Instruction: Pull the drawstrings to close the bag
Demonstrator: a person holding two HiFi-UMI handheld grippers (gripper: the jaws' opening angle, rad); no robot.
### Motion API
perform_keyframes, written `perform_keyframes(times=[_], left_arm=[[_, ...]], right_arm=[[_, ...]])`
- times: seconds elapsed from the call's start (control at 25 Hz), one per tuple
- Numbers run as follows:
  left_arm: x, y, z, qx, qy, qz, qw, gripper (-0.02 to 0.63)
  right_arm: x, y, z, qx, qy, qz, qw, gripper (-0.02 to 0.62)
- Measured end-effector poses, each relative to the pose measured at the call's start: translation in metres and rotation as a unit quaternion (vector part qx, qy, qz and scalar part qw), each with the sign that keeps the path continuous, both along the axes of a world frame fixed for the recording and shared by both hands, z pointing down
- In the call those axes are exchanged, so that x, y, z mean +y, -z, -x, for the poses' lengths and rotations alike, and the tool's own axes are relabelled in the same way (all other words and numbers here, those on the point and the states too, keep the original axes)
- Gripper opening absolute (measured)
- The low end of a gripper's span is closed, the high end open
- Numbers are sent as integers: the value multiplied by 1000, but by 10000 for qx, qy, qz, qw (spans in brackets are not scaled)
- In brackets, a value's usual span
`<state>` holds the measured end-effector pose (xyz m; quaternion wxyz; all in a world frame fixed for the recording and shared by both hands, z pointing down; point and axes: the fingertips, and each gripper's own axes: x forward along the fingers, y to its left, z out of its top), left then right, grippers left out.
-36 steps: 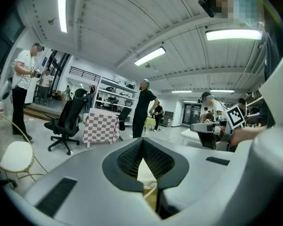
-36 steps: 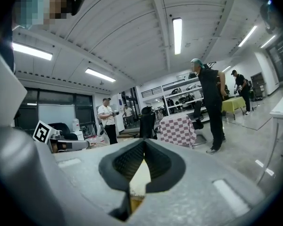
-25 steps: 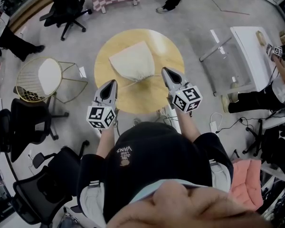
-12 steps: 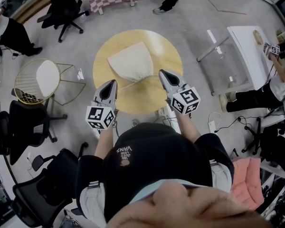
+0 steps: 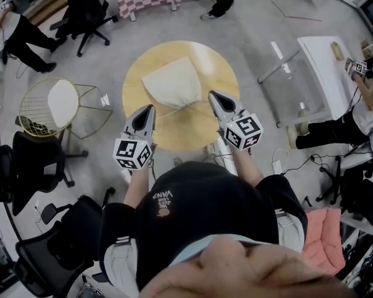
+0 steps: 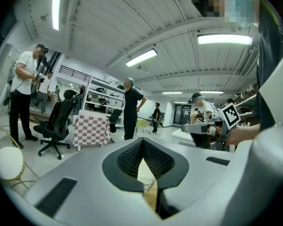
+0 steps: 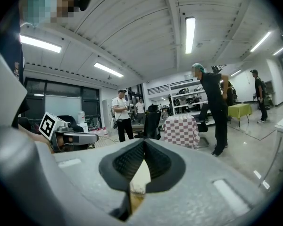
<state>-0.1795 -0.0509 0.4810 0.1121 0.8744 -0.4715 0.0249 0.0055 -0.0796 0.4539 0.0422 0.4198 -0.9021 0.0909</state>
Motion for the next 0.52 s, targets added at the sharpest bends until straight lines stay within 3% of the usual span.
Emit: perform_keyframes(times=[0.52], left_arm=[[1,-7,-7,24,-2,64,10000,11]], right_arm=[[-4,-12,-1,-19,-81,122,9999,-3]])
